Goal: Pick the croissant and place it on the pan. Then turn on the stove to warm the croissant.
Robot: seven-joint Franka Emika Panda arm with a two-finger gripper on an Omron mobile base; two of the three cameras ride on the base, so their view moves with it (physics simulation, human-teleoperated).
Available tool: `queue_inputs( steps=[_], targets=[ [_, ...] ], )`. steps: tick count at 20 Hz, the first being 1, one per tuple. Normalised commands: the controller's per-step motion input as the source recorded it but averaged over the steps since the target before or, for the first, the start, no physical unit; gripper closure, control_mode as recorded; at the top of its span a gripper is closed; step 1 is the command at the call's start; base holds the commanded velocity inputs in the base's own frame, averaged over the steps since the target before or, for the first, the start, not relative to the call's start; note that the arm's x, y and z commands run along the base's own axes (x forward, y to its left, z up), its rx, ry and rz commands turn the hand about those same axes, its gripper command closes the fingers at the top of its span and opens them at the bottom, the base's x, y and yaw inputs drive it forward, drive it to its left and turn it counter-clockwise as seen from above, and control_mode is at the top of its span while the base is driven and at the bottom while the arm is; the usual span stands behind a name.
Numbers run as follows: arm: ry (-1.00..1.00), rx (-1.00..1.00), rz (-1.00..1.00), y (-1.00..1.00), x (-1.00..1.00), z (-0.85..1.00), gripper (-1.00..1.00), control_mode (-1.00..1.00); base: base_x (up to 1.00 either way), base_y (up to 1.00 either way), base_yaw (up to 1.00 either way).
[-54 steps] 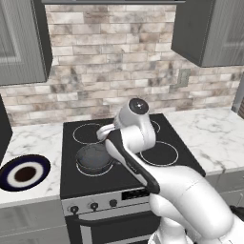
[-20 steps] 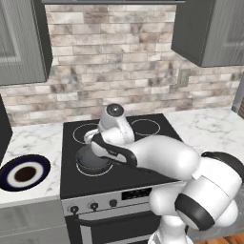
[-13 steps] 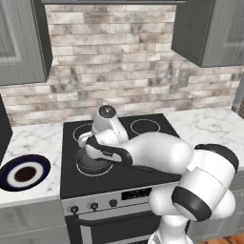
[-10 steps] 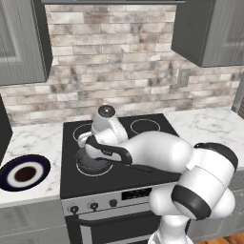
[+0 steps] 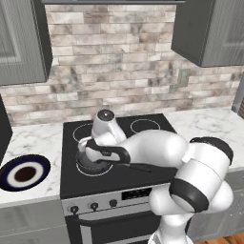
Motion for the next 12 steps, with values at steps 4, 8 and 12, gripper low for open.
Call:
queue_inputs(
  steps=[4,8,12],
  targets=[
    [0.08,0.00,0.00,0.00,0.17,-0.44,1.00,-1.00,0.00,0.00,0.00],
    [0.04,0.00,0.00,0.00,0.29,-0.28,1.00,-1.00,0.00,0.00,0.00],
    [0.00,0.00,0.00,0.00,0.29,-0.04,1.00,-1.00,0.00,0.00,0.00]
  ],
)
